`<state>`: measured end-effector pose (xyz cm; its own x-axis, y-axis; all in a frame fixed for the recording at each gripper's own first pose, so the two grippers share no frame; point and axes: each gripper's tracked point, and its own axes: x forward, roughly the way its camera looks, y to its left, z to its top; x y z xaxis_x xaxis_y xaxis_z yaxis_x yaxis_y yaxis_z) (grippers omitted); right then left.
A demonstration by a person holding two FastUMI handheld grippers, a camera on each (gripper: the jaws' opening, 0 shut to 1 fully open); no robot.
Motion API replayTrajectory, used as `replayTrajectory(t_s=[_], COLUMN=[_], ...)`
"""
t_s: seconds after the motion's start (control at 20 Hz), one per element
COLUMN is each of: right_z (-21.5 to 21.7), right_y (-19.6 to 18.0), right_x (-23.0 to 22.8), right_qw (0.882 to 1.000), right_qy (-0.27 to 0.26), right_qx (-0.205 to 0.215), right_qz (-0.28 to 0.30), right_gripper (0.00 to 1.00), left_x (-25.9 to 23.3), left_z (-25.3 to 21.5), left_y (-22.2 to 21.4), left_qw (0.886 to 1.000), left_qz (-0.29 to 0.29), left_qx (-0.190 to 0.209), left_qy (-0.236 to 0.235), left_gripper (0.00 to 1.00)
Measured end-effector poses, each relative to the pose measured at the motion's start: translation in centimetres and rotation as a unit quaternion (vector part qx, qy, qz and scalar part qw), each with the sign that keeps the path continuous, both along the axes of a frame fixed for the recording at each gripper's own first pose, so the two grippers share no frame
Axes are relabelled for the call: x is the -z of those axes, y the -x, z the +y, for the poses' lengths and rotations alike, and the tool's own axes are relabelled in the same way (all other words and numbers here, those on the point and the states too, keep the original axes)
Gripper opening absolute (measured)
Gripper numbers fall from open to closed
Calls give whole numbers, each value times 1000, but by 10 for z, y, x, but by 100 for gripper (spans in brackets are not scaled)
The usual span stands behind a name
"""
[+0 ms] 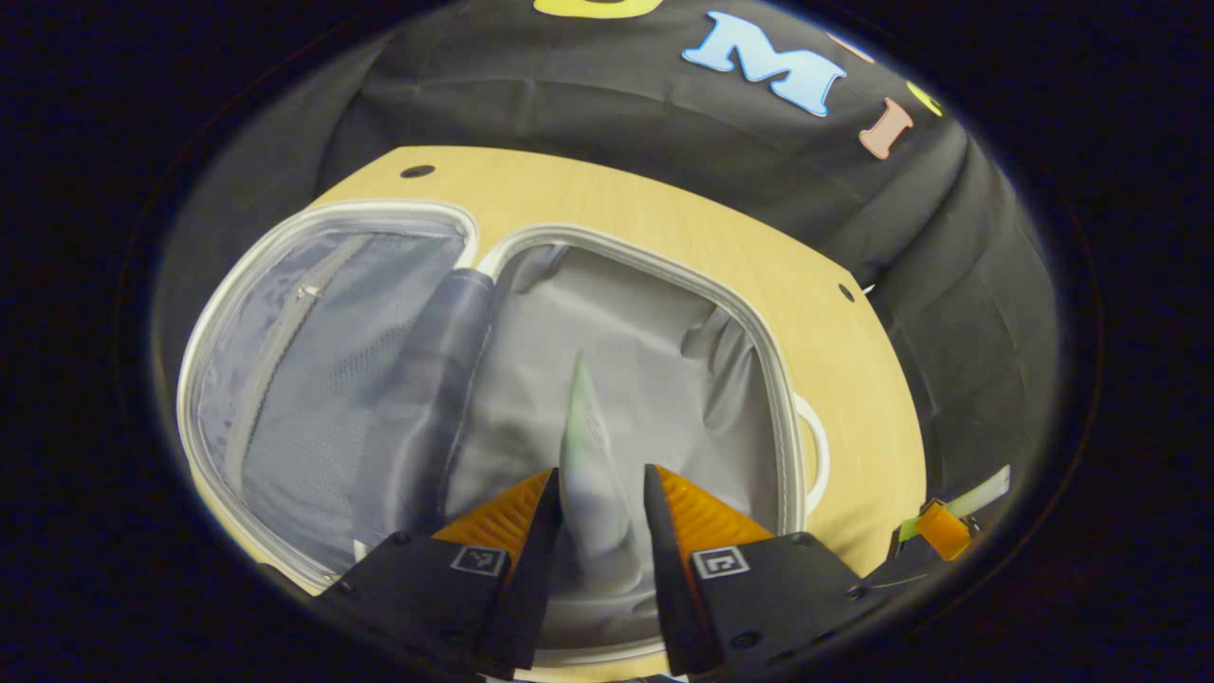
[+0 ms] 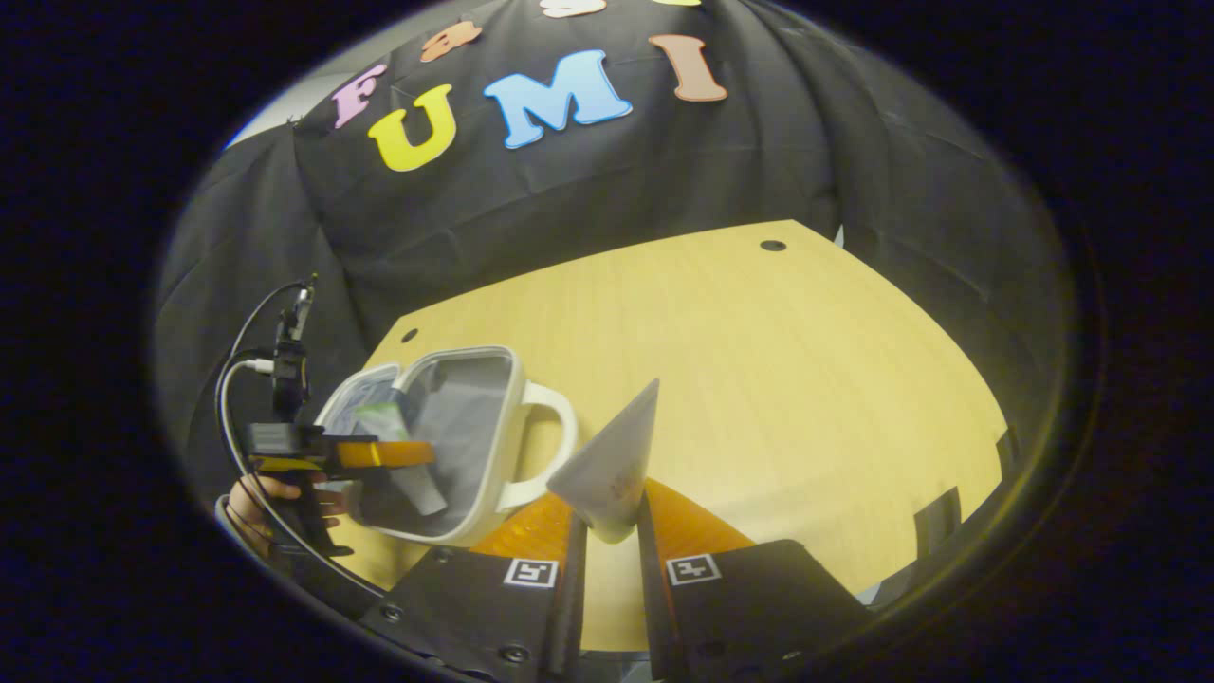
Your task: First open the suitcase, pack the skin care products into it, and then close the suitcase.
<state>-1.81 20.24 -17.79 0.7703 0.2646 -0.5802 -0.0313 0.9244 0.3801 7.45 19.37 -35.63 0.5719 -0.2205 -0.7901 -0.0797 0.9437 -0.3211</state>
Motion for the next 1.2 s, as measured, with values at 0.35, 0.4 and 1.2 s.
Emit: replayTrajectory(t_s=[0.35, 0.4, 1.2], right_z=[128, 140, 82], right_y=[-22, -27, -55], right_x=[5, 12, -42], right_qw=[993, 991, 992], right_qy=[-3, 7, 78], right_qx=[-117, -132, -53], right_qz=[1, 10, -88], right_gripper=[24, 27, 95], left_x=[-82, -86, -29], left_z=[92, 113, 402], left_y=[36, 46, 68], left_qw=[994, 992, 943], left_qz=[-104, -110, -65], left_qx=[-40, -57, -321], left_qy=[-22, -25, 56], left_gripper=[96, 96, 98])
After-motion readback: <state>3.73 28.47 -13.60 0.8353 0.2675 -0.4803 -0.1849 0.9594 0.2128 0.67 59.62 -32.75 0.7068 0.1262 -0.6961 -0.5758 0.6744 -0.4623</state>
